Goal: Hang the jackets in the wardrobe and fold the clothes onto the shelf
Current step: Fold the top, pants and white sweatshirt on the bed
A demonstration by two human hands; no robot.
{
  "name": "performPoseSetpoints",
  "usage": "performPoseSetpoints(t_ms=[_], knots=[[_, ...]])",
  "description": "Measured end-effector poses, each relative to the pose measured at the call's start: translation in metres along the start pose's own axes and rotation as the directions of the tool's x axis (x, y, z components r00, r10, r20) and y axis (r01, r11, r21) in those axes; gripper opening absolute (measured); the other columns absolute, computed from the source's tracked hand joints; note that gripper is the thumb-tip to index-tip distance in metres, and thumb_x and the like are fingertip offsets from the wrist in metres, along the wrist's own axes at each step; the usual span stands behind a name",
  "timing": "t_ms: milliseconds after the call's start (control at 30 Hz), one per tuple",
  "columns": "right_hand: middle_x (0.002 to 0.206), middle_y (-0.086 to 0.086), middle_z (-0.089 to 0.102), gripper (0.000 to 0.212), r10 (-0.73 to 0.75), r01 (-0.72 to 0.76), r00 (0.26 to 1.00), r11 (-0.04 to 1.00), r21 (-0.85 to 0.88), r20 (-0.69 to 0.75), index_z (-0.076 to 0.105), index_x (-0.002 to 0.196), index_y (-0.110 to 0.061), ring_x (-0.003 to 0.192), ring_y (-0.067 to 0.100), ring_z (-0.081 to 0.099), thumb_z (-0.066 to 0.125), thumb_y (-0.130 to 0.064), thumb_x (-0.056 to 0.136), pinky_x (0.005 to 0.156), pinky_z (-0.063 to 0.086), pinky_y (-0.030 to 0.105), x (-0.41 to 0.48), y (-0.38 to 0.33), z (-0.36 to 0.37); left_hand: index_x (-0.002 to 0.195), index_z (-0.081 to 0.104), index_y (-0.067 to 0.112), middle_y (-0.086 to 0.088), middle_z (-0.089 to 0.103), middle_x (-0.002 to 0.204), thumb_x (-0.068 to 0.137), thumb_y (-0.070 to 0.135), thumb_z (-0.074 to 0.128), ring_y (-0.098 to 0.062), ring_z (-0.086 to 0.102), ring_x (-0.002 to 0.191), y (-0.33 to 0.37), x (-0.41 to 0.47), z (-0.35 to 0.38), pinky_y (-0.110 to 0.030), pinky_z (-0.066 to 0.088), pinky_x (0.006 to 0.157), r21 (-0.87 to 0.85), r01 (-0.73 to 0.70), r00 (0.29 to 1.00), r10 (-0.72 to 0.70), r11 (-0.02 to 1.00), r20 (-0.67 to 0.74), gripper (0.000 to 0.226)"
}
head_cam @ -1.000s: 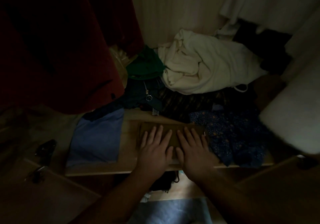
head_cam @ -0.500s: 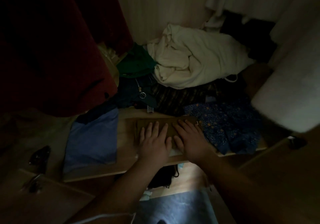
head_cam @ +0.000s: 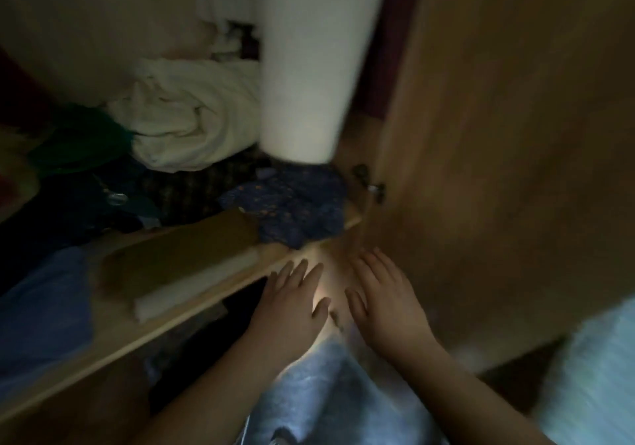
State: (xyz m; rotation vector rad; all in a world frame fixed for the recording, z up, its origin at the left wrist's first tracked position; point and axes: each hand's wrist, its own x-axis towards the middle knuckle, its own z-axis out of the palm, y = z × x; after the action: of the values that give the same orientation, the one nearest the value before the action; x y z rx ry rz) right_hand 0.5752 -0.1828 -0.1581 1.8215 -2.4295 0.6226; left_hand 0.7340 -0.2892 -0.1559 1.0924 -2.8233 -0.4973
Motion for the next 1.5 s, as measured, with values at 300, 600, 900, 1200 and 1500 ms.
performPoseSetpoints(t_ms=[300, 600, 900, 1200, 1500], knots=[[0.140, 0.010, 0.056, 0.056, 0.591, -0.601, 0.799, 0.790, -0.122, -0.110, 0.056, 0.136, -0.017, 0.134, 0.033, 0.047, 0.039, -0.046, 0.091, 0.109, 0.042, 0.046, -0.317, 0.136, -0.097, 0.156, 0.020, 0.027, -0.002, 0.025, 0.163, 0.094, 0.054, 0.029, -0.024, 0.018, 0.151, 0.274, -0.083, 0.120, -0.040, 0.018, 0.122, 0.019, -0.492, 0.845, 0.472, 0.870, 0.251, 0.068], [0.147, 0.005, 0.049, 0.063, 0.870, -0.915, 0.400, 0.397, -0.071, -0.287, 0.045, 0.144, -0.017, 0.140, 0.027, 0.038, 0.031, -0.048, 0.092, 0.116, 0.033, 0.041, -0.584, 0.174, -0.196, 0.157, 0.021, 0.025, -0.003, 0.024, 0.164, 0.089, 0.060, 0.014, -0.023, 0.020, 0.151, 0.509, -0.209, 0.204, -0.037, 0.014, 0.122, -0.086, -0.821, 0.507, 0.790, 0.565, 0.345, 0.077], [0.152, 0.004, 0.043, 0.067, 0.935, -0.974, 0.186, 0.215, 0.067, -0.302, 0.040, 0.147, -0.018, 0.145, 0.029, 0.031, 0.027, -0.051, 0.091, 0.117, 0.031, 0.045, -0.663, 0.223, -0.217, 0.154, 0.032, 0.019, -0.008, 0.035, 0.159, 0.082, 0.062, 0.010, -0.026, 0.031, 0.146, 0.619, -0.230, 0.265, -0.041, 0.025, 0.119, -0.163, -0.891, 0.334, 0.855, 0.423, 0.396, 0.087], [0.143, 0.009, 0.052, 0.058, 0.958, -0.976, 0.184, 0.205, 0.077, -0.221, 0.049, 0.141, -0.012, 0.138, 0.032, 0.041, 0.038, -0.045, 0.094, 0.116, 0.029, 0.040, -0.678, 0.360, -0.212, 0.150, 0.039, 0.013, -0.012, 0.044, 0.152, 0.082, 0.062, 0.015, -0.030, 0.040, 0.140, 0.700, -0.162, 0.352, -0.040, 0.030, 0.117, -0.222, -0.832, 0.374, 0.810, 0.508, 0.451, 0.086], [0.135, 0.013, 0.057, 0.061, 0.986, -0.980, 0.167, 0.167, 0.107, -0.013, 0.053, 0.137, -0.007, 0.129, 0.033, 0.049, 0.034, -0.046, 0.093, 0.109, 0.039, 0.044, -0.691, 0.506, -0.171, 0.141, 0.046, 0.009, -0.014, 0.055, 0.135, 0.085, 0.051, 0.030, -0.033, 0.051, 0.125, 0.754, -0.081, 0.468, -0.043, 0.043, 0.103, -0.201, -0.681, 0.424, 0.603, 0.704, 0.676, 0.071]])
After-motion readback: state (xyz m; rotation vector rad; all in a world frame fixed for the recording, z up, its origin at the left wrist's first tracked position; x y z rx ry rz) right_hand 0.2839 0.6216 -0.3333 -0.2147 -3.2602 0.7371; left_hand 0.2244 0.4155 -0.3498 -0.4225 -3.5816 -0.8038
